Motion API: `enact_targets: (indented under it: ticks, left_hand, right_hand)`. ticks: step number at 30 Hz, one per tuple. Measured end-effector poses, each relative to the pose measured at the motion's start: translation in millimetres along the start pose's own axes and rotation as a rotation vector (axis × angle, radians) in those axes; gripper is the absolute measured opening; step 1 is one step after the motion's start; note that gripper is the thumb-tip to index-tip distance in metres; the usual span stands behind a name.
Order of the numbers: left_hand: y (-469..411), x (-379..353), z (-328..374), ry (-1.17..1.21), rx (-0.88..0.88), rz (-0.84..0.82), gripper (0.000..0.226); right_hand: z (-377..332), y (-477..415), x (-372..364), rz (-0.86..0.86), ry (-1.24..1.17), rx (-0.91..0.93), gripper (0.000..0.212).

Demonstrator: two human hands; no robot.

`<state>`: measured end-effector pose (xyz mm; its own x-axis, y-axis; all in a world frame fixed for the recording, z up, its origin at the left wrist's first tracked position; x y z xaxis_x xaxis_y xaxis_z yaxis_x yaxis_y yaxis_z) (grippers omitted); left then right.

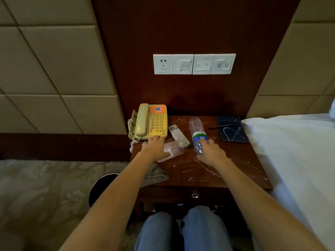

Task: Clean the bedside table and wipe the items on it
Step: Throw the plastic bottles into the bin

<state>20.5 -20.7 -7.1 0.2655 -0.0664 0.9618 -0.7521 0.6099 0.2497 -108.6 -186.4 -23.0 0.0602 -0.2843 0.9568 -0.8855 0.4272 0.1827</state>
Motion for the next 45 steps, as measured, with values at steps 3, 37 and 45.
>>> enact_targets:
  ticks: [3, 37, 45]
  left_hand:
    - [-16.2, -16.4, 2.6, -0.032, 0.017, -0.037, 0.074]
    - [100.1, -34.1, -210.8, 0.136, 0.508, 0.152, 0.069]
    - [110.8, -81.7, -275.6, 0.143, 0.587, -0.034, 0.077]
  right_hand:
    - [11.0, -7.9, -10.2, 0.01, -0.021, -0.067, 0.076]
    - [-224.3, 8.0, 7.0, 0.475, -0.137, 0.631, 0.049]
    - [-279.1, -15.5, -53.8, 0.21, -0.076, 0.716, 0.033]
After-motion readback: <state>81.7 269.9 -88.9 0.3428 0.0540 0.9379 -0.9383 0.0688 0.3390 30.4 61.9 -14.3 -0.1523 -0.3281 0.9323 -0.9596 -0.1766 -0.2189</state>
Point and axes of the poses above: each hand's wrist, its own y-axis away from the middle knuckle, its own x-axis out of the back of the hand, z = x × y, the point moved 3 cm from there along -y, towards the middle knuckle, and after that the axes turned 6 degrees about x, right-handed, at the moved point
